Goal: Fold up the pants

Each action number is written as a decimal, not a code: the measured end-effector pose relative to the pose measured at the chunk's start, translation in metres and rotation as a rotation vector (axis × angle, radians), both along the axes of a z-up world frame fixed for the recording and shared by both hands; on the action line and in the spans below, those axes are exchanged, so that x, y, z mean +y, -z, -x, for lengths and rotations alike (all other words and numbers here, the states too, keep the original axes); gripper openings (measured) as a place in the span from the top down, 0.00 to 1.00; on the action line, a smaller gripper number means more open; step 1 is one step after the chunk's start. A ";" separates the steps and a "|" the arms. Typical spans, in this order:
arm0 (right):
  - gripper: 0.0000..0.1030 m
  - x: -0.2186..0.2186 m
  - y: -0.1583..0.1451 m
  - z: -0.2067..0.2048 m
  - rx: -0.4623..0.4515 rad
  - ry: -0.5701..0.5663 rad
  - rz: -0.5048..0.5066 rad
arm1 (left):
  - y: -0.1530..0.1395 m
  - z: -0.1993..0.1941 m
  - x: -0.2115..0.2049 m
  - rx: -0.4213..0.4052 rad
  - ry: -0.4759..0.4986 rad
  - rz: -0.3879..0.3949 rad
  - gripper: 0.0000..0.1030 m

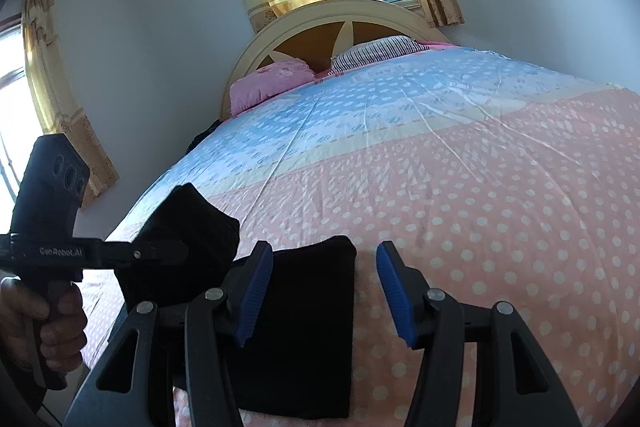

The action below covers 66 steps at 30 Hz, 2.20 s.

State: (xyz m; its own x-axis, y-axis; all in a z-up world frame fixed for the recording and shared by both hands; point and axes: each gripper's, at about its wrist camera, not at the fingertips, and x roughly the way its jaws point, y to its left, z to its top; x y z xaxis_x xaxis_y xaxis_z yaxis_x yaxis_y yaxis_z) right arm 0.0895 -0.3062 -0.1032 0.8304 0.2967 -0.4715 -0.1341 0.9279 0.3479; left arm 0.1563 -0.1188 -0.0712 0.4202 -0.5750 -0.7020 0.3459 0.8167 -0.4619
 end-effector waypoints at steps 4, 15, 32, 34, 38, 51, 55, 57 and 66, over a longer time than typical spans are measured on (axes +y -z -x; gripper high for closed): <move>0.45 -0.001 0.002 -0.001 0.010 0.002 -0.007 | 0.011 0.001 -0.016 0.027 0.019 -0.023 0.79; 0.45 -0.014 0.010 -0.006 0.040 0.037 -0.054 | 0.010 0.017 -0.054 -0.009 0.090 -0.072 0.59; 0.45 0.040 0.006 0.001 0.105 -0.175 0.018 | 0.001 0.035 0.035 -0.235 -0.164 -0.278 0.25; 0.45 0.046 0.013 -0.003 0.139 -0.170 0.045 | 0.007 0.030 0.053 -0.217 -0.208 -0.273 0.25; 0.84 0.051 0.016 0.000 0.165 -0.181 0.084 | 0.018 0.022 0.077 -0.184 -0.286 -0.252 0.25; 0.90 0.025 0.018 0.017 0.165 -0.091 0.054 | 0.037 0.015 0.090 -0.151 -0.300 -0.225 0.25; 0.90 0.023 0.025 0.012 0.194 -0.063 0.070 | 0.038 0.018 0.092 -0.150 -0.300 -0.220 0.25; 0.90 0.017 0.033 0.006 0.217 -0.060 0.047 | 0.039 0.018 0.093 -0.152 -0.302 -0.225 0.25; 0.90 0.015 0.033 0.005 0.223 -0.058 0.028 | 0.046 0.020 0.088 -0.163 -0.290 -0.258 0.19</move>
